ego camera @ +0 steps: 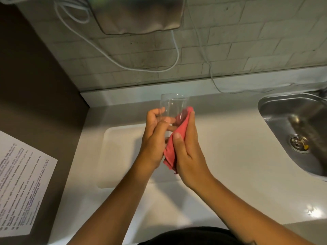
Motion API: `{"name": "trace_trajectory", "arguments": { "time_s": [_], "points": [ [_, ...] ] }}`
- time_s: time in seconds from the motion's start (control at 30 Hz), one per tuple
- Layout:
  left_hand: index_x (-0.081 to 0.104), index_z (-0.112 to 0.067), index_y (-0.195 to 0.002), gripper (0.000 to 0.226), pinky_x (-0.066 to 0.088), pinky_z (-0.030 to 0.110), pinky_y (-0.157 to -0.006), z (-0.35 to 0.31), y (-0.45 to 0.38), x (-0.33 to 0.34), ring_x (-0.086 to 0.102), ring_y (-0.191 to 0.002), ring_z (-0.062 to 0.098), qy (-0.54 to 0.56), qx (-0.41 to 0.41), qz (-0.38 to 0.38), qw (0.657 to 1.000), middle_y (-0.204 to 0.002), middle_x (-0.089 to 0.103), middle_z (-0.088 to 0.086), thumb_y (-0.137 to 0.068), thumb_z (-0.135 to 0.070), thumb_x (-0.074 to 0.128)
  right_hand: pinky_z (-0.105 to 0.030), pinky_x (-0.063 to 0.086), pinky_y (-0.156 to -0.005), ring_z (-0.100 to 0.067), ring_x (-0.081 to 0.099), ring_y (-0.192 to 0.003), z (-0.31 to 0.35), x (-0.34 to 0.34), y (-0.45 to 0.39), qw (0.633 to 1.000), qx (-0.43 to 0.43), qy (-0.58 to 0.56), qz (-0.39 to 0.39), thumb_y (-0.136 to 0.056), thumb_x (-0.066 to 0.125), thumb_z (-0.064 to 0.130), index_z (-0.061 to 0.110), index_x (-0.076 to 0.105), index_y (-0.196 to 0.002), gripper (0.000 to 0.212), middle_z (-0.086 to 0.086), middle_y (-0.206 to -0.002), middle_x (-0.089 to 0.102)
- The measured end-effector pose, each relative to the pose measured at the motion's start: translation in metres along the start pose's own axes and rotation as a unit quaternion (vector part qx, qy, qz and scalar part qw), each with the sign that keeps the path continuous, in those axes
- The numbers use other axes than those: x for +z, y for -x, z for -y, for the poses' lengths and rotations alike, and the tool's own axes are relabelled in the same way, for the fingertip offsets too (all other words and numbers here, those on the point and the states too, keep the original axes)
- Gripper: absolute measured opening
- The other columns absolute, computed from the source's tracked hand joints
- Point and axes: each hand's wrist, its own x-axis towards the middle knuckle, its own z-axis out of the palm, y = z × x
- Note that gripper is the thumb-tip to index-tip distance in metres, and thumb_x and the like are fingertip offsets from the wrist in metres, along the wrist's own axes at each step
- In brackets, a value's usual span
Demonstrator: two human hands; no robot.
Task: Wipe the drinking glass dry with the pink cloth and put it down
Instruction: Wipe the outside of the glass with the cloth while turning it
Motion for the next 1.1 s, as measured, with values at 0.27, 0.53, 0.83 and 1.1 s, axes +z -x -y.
{"name": "trace_trajectory", "arguments": {
  "time_s": [0.27,0.53,0.83,1.1],
  "points": [
    [0.065,-0.044,-0.106,0.023,0.058,0.025,-0.060,0.006,0.004,0.004,0.074,-0.081,0.013,0.027,-0.013,0.017,0.999,-0.102,0.075,0.002,-0.084,-0.051,0.062,-0.039,0.045,-0.125,-0.016,0.051,-0.151,0.021,-0.019,-0.039,0.997,0.030,-0.055,-0.038,-0.114,0.033,0.036,0.025,0.019,-0.171,0.059,-0.003,-0.169,0.044],
    [0.064,-0.050,-0.105,0.022,0.060,0.024,-0.068,-0.009,0.000,-0.001,0.076,-0.092,0.012,0.003,0.017,0.037,0.999,-0.120,0.074,-0.003,-0.083,-0.053,0.065,-0.042,0.045,-0.123,-0.008,0.054,-0.146,0.023,-0.011,-0.023,0.999,0.013,-0.029,-0.021,-0.109,0.035,0.036,0.022,0.026,-0.167,0.060,0.005,-0.161,0.051],
    [0.059,-0.041,-0.114,0.031,0.060,0.026,-0.071,-0.018,-0.012,-0.004,0.075,-0.092,0.012,0.002,0.038,0.036,0.999,-0.117,0.073,0.008,-0.085,-0.050,0.060,-0.021,0.026,-0.131,0.012,0.026,-0.156,0.017,0.001,0.000,1.000,0.012,-0.010,-0.003,-0.110,0.035,0.034,0.021,0.005,-0.172,0.070,0.031,-0.166,0.021],
    [0.055,-0.030,-0.118,0.048,0.058,0.023,-0.061,0.001,0.001,0.007,0.073,-0.085,0.006,0.048,-0.052,0.040,0.997,-0.105,0.076,0.000,-0.078,-0.054,0.063,-0.044,0.049,-0.121,-0.016,0.056,-0.146,0.030,-0.016,-0.035,0.994,0.040,-0.020,-0.095,-0.117,0.037,0.033,0.023,0.025,-0.168,0.054,-0.001,-0.164,0.048]
  ]
}}
